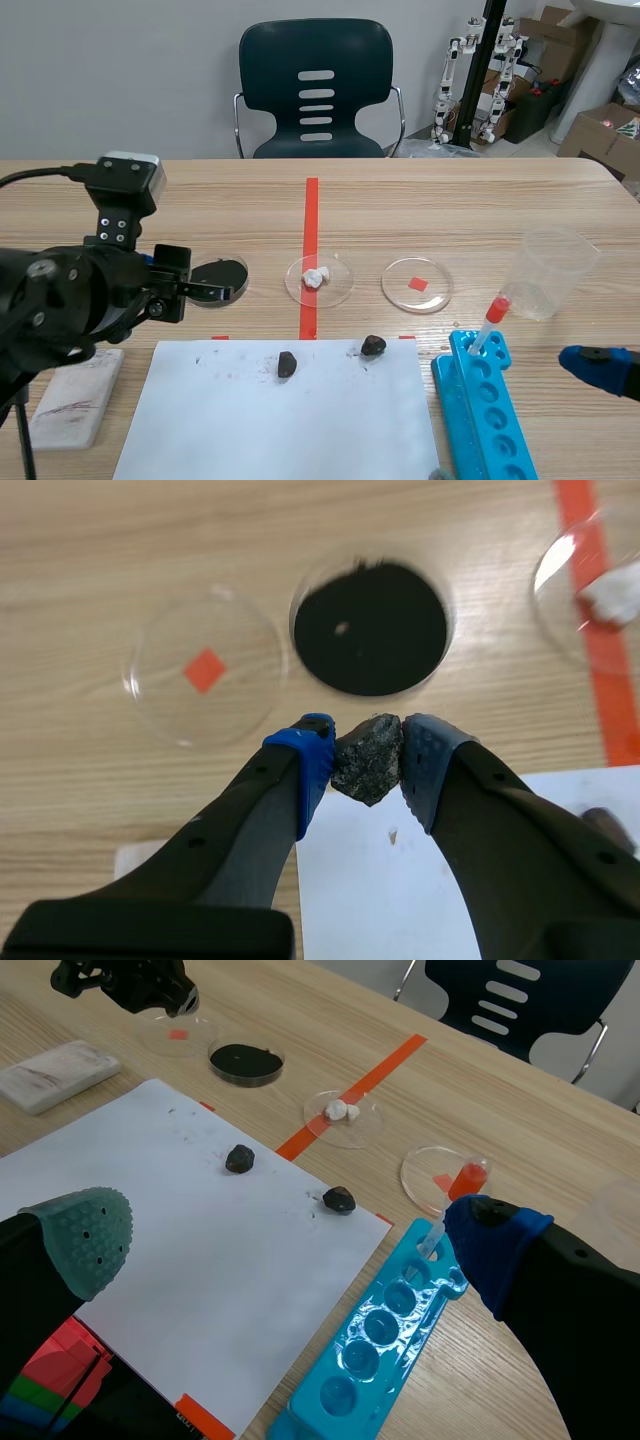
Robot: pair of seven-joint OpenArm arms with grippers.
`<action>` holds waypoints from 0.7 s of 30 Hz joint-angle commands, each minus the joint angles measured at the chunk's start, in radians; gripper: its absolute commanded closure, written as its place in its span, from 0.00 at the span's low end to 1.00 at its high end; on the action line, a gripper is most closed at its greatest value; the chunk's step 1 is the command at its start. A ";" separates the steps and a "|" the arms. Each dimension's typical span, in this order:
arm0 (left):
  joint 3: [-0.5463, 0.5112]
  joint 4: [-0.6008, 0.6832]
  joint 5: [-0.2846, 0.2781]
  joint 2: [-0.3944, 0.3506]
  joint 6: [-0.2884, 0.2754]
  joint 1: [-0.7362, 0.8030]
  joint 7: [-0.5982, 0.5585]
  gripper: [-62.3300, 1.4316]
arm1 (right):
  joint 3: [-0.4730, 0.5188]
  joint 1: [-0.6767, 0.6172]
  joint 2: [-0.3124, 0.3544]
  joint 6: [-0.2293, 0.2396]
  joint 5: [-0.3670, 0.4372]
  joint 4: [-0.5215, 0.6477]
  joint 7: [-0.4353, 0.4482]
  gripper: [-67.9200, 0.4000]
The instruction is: Pick up the left mineral with the left hand
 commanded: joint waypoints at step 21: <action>-0.237 0.369 0.135 -0.074 -0.498 0.620 -0.621 0.78 | 0.004 0.001 0.000 -0.004 0.007 0.014 0.015 0.00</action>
